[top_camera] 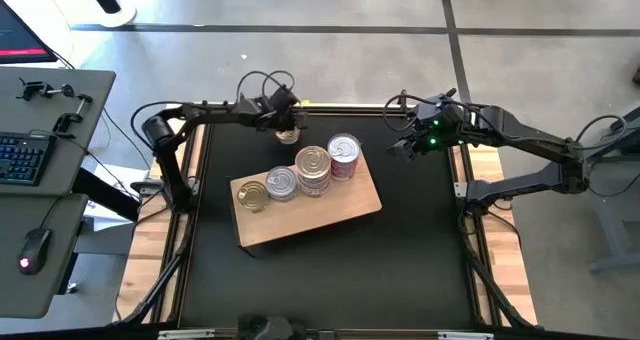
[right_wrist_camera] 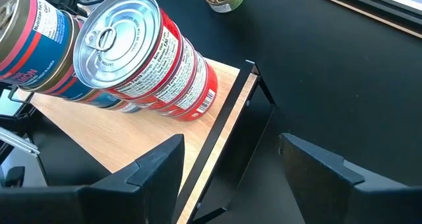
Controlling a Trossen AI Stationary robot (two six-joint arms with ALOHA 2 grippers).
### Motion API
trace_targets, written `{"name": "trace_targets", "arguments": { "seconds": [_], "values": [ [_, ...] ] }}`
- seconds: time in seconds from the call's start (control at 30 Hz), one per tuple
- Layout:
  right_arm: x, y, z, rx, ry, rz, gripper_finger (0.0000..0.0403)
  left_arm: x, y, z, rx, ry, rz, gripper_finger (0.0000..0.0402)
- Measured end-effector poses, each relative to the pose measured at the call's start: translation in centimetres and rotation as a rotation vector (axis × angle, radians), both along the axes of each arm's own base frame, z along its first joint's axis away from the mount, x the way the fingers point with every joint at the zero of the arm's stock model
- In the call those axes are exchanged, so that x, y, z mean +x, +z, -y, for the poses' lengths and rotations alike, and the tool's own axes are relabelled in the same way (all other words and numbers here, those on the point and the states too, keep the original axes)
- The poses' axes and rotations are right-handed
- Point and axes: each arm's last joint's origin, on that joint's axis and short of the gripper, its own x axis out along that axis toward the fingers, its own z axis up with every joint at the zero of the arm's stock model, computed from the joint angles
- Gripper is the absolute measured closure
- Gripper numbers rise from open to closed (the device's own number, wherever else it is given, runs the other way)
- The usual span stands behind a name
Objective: Stack canned seafood by type on shelf
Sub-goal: Stack the green can on the top of the other green tuna can on the shelf
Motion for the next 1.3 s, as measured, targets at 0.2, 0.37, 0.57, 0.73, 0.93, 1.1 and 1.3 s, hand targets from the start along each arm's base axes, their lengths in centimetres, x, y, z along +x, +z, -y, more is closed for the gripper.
{"name": "trace_targets", "arguments": {
  "seconds": [0.2,0.37,0.57,0.73,0.93,1.1,1.3],
  "values": [
    [0.0,0.0,0.0,-0.001,0.001,0.000,0.0165,2.8,-0.8,-0.4,-0.034,-0.065,0.024,0.0402],
    [0.0,0.0,0.0,-0.001,0.002,-0.001,0.0165,4.0,-1.8,-0.1,-0.074,-0.083,0.034,0.0402],
    [0.0,0.0,0.0,-0.004,0.005,-0.002,0.0165,5.0,-0.2,0.1,-0.022,-0.143,0.059,0.0402],
    [0.0,0.0,0.0,-0.002,0.004,-0.003,0.0165,4.5,2.5,0.1,0.018,-0.188,0.054,0.0402],
    [0.0,0.0,0.0,0.018,-0.018,0.002,0.0165,1.9,7.1,-0.3,0.138,-0.225,0.042,0.0402],
    [0.0,0.0,0.0,0.053,-0.085,0.015,0.0164,-0.6,9.1,-1.7,0.261,-0.214,-0.017,0.0402],
    [0.0,0.0,0.1,0.072,-0.150,0.029,0.0164,-1.3,5.9,-3.1,0.139,-0.331,-0.101,0.0402]
  ]
}}
